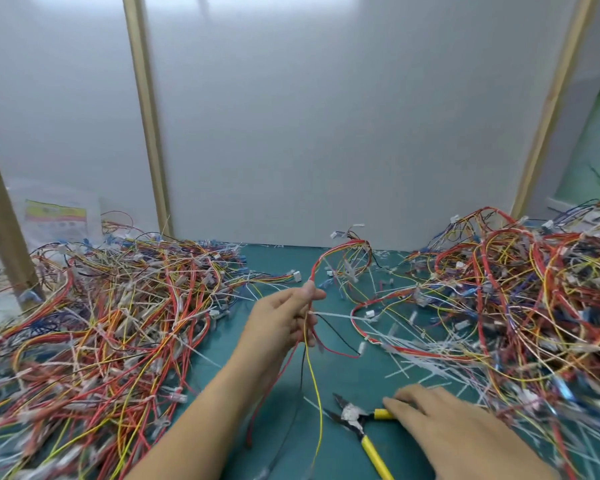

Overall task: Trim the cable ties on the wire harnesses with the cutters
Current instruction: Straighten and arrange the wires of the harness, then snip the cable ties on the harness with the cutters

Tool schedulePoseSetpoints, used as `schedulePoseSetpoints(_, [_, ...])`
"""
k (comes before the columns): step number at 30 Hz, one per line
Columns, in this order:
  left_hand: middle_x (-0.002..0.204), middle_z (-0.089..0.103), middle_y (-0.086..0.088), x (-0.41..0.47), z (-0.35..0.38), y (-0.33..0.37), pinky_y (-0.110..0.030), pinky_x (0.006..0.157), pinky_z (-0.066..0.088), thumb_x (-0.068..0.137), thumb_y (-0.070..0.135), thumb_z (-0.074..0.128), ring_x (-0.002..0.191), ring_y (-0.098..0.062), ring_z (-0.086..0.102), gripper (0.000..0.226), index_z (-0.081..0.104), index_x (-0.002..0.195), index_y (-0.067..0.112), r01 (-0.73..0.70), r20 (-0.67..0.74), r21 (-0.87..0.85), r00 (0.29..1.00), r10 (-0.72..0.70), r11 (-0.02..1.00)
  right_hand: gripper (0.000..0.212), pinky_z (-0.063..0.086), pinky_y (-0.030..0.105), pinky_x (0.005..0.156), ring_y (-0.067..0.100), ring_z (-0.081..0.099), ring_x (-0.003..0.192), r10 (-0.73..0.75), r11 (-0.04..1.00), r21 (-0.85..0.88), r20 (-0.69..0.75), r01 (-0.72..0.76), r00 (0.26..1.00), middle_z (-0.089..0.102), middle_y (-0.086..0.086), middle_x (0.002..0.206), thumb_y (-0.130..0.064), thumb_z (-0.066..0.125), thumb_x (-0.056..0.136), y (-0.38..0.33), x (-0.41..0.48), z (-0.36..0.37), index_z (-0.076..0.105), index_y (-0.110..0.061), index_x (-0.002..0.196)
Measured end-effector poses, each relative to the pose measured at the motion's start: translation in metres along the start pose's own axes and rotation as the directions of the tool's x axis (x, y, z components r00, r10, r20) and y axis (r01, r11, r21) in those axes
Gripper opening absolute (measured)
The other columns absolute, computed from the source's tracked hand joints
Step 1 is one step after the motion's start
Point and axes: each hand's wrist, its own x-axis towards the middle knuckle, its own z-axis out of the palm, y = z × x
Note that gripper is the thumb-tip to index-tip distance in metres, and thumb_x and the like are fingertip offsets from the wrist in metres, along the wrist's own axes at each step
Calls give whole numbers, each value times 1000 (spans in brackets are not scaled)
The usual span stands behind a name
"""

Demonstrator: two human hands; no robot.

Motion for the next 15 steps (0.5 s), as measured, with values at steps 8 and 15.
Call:
schedulePoseSetpoints(8, [78,63,-6,-4,-5,5,-24,65,54,79,5,63,68,-13,60,28,75,104,2,4,321,-145,946,43,989,55,32,16,104,2,40,128,90,995,68,-181,-79,979,32,-11,140,-67,34,96,8,-20,4,35,-36,142])
schedulePoseSetpoints(15, [109,72,-9,-2,-4,5,-19,73,53,85,11,65,74,-9,61,24,71,108,9,-84,188,-166,975,115,983,41,41,9,93,-20,45,118,283,775,628,-246,-70,927,53,-41,122,-66,34,81,25,-30,-7,34,-55,120])
